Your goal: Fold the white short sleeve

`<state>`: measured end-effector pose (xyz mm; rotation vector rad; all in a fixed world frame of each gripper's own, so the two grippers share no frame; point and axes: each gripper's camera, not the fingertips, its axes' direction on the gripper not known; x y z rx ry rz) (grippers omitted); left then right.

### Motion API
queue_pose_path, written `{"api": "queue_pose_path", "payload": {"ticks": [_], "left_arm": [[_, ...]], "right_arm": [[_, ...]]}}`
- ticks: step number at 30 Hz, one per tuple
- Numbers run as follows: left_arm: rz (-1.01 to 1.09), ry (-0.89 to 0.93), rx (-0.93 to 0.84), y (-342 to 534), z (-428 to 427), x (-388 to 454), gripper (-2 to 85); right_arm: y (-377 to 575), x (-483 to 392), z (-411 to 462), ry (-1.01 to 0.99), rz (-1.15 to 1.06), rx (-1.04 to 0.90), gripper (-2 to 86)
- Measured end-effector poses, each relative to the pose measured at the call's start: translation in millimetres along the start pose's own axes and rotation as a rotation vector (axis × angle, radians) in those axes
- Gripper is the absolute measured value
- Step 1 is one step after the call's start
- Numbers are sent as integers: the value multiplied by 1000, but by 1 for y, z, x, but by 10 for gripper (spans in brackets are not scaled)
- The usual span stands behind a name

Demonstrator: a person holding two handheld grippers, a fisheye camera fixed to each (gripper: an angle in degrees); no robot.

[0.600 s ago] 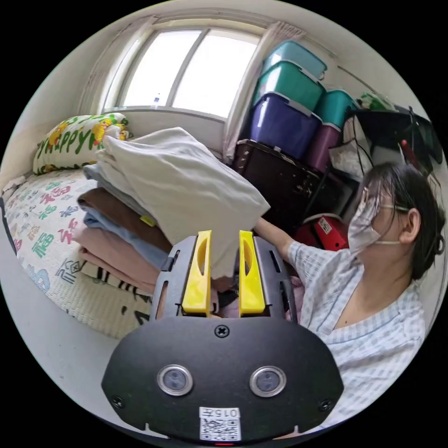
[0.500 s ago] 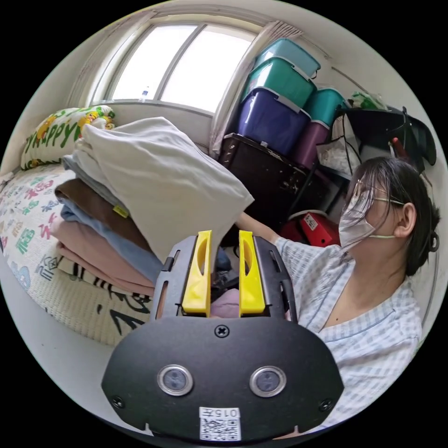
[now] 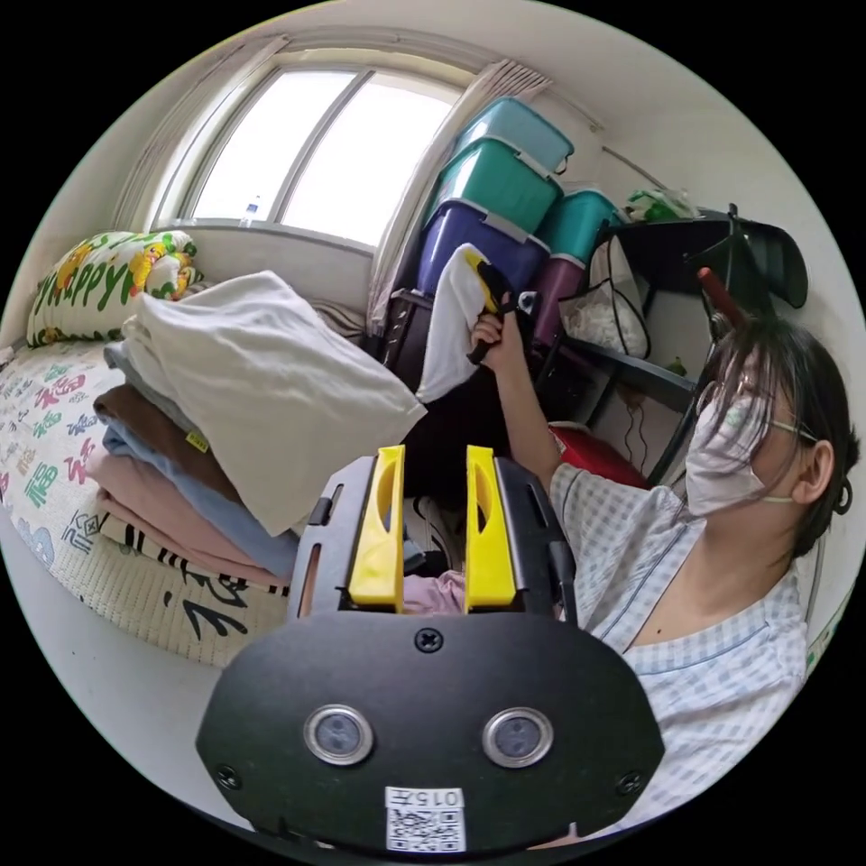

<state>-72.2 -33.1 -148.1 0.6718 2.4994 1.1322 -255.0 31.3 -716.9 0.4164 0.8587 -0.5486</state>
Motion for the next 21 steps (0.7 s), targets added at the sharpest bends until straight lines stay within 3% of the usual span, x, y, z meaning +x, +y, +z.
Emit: {"api": "queue_pose_path", "payload": {"ticks": [4, 9, 15, 21], "left_arm": [[72, 17, 104, 2, -34, 47, 125], [116, -49, 253, 30, -110, 94, 140], [26, -451, 283, 117, -229, 113, 82], [-220, -411, 355, 214, -349, 82, 54]], "right_arm": [[-32, -119, 37, -113, -175, -34, 33], [-29, -220, 107, -222, -242, -87, 38], [1, -283, 222, -452, -163, -152, 38], [32, -298, 354, -652, 6, -207, 40]]}}
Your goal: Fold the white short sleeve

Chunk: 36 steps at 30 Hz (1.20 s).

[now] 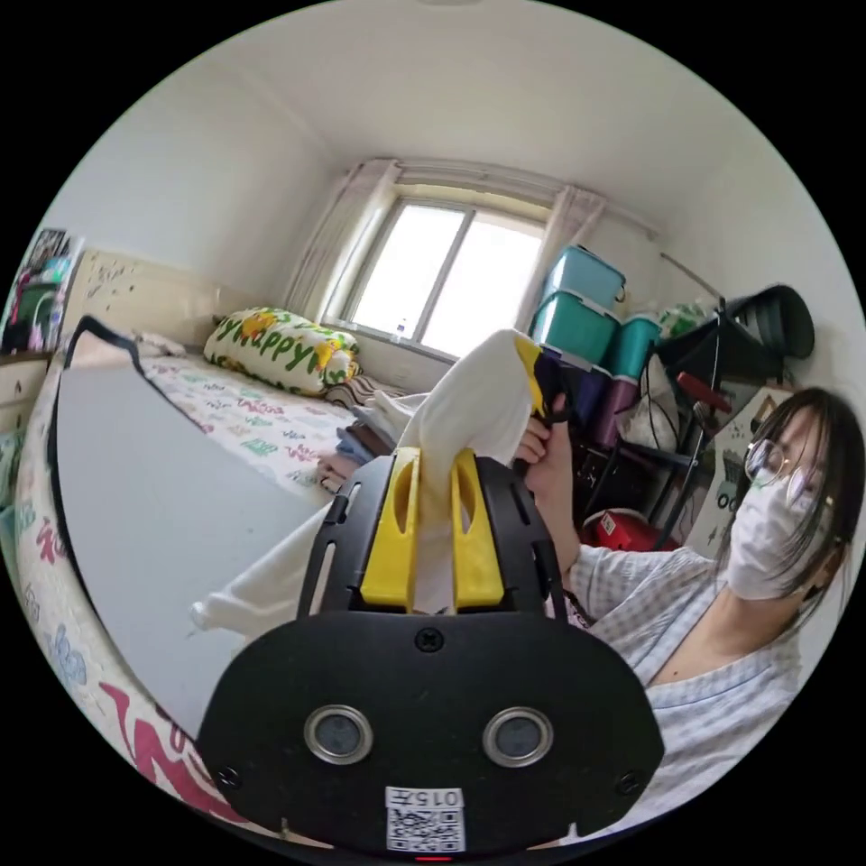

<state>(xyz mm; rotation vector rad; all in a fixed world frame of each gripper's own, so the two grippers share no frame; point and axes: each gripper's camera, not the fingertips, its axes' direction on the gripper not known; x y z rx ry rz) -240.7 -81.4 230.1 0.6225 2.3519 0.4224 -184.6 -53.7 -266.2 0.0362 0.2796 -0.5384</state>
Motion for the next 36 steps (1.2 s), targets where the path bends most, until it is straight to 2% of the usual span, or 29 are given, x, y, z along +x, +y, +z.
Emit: {"api": "queue_pose_path", "payload": {"ticks": [2, 5, 7, 9, 10, 12, 15, 18, 20, 22, 24, 27, 32, 36], "left_arm": [[-70, -9, -29, 12, -15, -32, 54], [-266, -41, -54, 44, -31, -105, 56], [-428, -195, -84, 77, -47, -144, 61], [-375, -328, -133, 86, -61, -138, 70], [-343, -359, -103, 90, -72, -127, 71], [-262, -309, -73, 88, -82, -104, 69], [-120, -411, -150, 83, -65, -68, 68], [-40, -479, -339, 83, -21, -59, 82], [-9, -490, -398, 82, -3, -55, 90], [39, -587, -494, 83, 20, -50, 98], [60, -642, -528, 90, 31, -46, 100], [44, -659, -549, 102, 36, -45, 89], [-40, -662, -477, 118, 10, -49, 29], [-94, -704, -169, 133, -73, -32, 6]], "right_arm": [[2, 22, 40, -27, 35, -37, 43], [12, 61, 112, 70, 78, -176, 51], [34, 97, 158, 91, 166, -271, 53], [55, 120, 175, 52, 263, -267, 45], [69, 131, 180, 14, 292, -260, 42], [76, 144, 188, -71, 307, -303, 49], [64, 151, 202, -152, 347, -295, 65], [52, 137, 233, -61, 258, -480, 87], [51, 130, 256, 13, 223, -622, 104], [51, 122, 281, 46, 204, -740, 114], [50, 115, 297, 26, 191, -782, 107], [49, 103, 318, 20, 147, -845, 48], [32, 87, 323, 90, 104, -791, -1], [6, 73, 277, 341, 73, -613, -4]]}}
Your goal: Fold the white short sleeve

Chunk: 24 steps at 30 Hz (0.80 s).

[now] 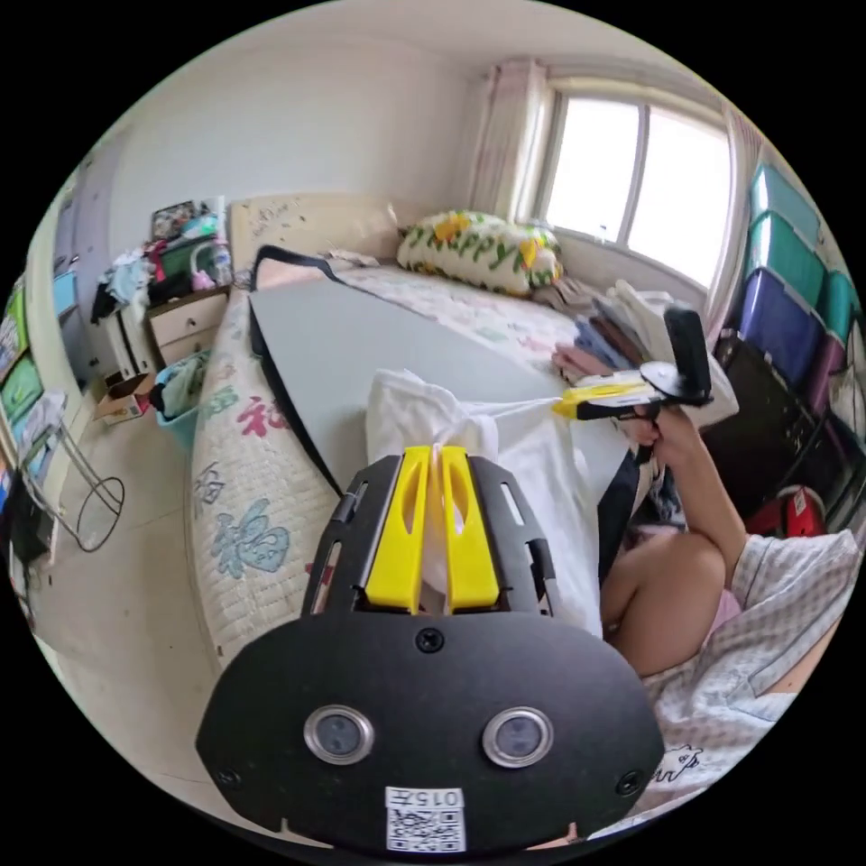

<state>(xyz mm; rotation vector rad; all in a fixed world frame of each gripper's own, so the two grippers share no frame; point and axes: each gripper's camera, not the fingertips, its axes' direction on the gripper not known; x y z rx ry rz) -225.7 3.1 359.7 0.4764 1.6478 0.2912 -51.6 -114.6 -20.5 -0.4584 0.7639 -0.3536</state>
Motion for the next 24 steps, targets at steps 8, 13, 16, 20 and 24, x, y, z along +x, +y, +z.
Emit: {"api": "queue_pose_path", "payload": {"ticks": [8, 13, 16, 20, 24], "left_arm": [[-198, -9, 259, 71, -90, -64, -5], [-133, -39, 220, 78, -89, -57, -5], [-137, -30, 242, 79, -89, -58, -5], [-165, 18, 277, 77, -88, -65, -2], [-150, 42, 200, 31, -64, -73, 20]], "right_arm": [[68, 18, -115, 210, 259, 426, -1], [71, 19, -120, 169, 286, 451, 0], [62, 10, -121, 189, 276, 458, 2], [51, 7, -120, 207, 276, 443, 7], [28, 20, -96, 274, 293, 250, 28]]}}
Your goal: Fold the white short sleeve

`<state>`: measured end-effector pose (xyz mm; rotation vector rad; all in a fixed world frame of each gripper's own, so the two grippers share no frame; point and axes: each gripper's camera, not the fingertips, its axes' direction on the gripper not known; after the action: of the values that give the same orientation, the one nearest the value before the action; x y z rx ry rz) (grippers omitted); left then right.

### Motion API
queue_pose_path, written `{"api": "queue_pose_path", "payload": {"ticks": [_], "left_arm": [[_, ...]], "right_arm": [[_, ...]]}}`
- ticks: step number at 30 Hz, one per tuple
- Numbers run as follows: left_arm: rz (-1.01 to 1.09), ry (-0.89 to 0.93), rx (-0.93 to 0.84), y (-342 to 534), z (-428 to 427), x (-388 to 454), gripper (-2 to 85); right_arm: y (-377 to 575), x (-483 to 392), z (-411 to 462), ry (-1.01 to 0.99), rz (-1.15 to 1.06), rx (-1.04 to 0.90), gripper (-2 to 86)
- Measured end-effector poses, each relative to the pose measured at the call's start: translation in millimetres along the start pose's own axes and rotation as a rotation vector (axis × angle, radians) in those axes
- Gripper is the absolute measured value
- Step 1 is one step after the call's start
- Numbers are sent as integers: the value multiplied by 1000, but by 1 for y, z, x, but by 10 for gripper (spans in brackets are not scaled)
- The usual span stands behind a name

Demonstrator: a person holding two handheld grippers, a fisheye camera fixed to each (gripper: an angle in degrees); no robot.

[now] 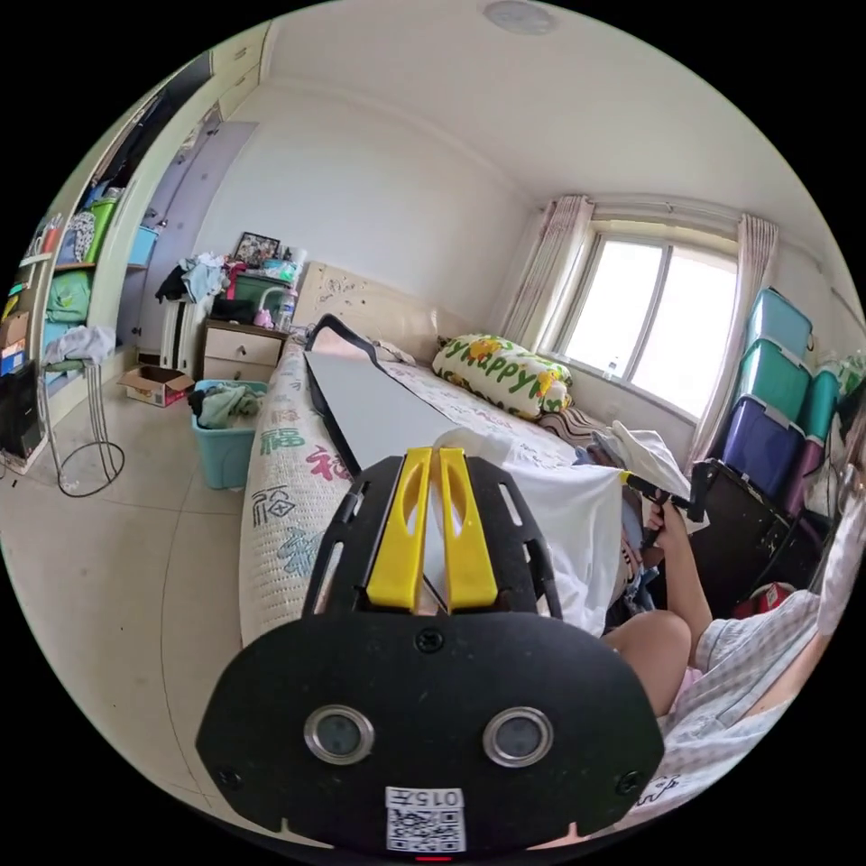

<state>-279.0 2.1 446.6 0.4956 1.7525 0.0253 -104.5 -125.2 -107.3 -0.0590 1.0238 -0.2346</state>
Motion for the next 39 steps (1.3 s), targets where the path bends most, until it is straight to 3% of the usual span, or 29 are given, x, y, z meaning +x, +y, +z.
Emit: {"api": "queue_pose_path", "payload": {"ticks": [3, 6, 8, 11, 13, 19, 23, 25, 32, 35, 39], "left_arm": [[-21, -89, -25, -25, 17, 0, 74], [55, 129, -44, -23, 16, 18, 79], [114, 183, -121, -12, 18, 38, 81], [218, 239, -260, 16, 24, 77, 84], [299, 276, -364, 31, 36, 108, 89], [392, 286, -426, 23, 63, 151, 106], [405, 270, -490, 14, 82, 162, 107], [429, 250, -511, 6, 87, 170, 105], [467, 235, -529, -32, 102, 192, 101], [514, 211, -541, -38, 116, 210, 109], [565, 199, -587, -33, 134, 229, 114]], "right_arm": [[-8, -15, 8, 26, -55, 4, 64], [-26, -38, 3, 25, -162, 33, 73], [-41, -57, -1, -40, -244, 57, 68], [-68, -100, 14, -334, -457, 4, 59], [-93, -140, 48, -566, -579, -119, 74], [-129, -231, 157, -824, -736, -533, 109], [-130, -268, 186, -760, -858, -680, 127], [-131, -279, 196, -677, -900, -718, 86], [-153, -240, 193, -669, -751, -625, 51], [-163, -193, 183, -662, -570, -510, 51], [-168, -124, 173, -806, -287, -406, 50]]}}
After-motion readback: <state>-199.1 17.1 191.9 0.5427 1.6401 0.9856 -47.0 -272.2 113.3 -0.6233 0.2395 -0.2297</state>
